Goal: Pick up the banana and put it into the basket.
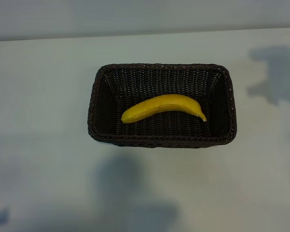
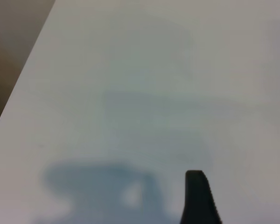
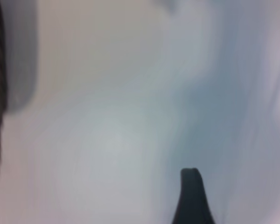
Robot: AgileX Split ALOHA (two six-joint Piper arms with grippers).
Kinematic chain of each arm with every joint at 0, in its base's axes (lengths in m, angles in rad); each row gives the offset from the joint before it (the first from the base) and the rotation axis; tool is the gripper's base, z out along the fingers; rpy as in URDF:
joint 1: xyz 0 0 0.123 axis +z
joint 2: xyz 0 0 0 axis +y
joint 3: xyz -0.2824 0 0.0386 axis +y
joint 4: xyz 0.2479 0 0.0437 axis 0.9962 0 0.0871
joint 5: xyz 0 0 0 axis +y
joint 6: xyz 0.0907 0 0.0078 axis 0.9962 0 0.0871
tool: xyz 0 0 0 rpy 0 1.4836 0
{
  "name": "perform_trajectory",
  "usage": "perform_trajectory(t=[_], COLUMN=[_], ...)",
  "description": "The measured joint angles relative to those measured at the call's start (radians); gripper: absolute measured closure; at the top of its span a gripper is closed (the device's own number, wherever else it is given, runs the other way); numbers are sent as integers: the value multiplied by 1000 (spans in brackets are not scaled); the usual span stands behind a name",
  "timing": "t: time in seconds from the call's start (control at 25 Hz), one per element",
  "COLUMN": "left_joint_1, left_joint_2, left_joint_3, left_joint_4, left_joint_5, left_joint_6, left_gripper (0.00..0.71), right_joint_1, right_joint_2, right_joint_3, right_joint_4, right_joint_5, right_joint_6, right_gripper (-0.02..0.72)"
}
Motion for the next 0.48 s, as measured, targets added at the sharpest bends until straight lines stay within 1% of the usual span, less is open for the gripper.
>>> perform_trajectory(t=[0.2,0.48], left_joint_1=[0,0], left_joint_2=[0,0], left_joint_3=[0,0], left_joint_4=[0,0], left_joint_5=[0,0], left_joint_6=[0,0], left_gripper=[227,227], right_joint_1=[0,0], right_joint_2=[-223,-497], right_joint_3=[170,371], right_joint_4=[-11,-11], right_joint_5=[3,0], right_joint_6=[0,0], right_gripper=[197,197])
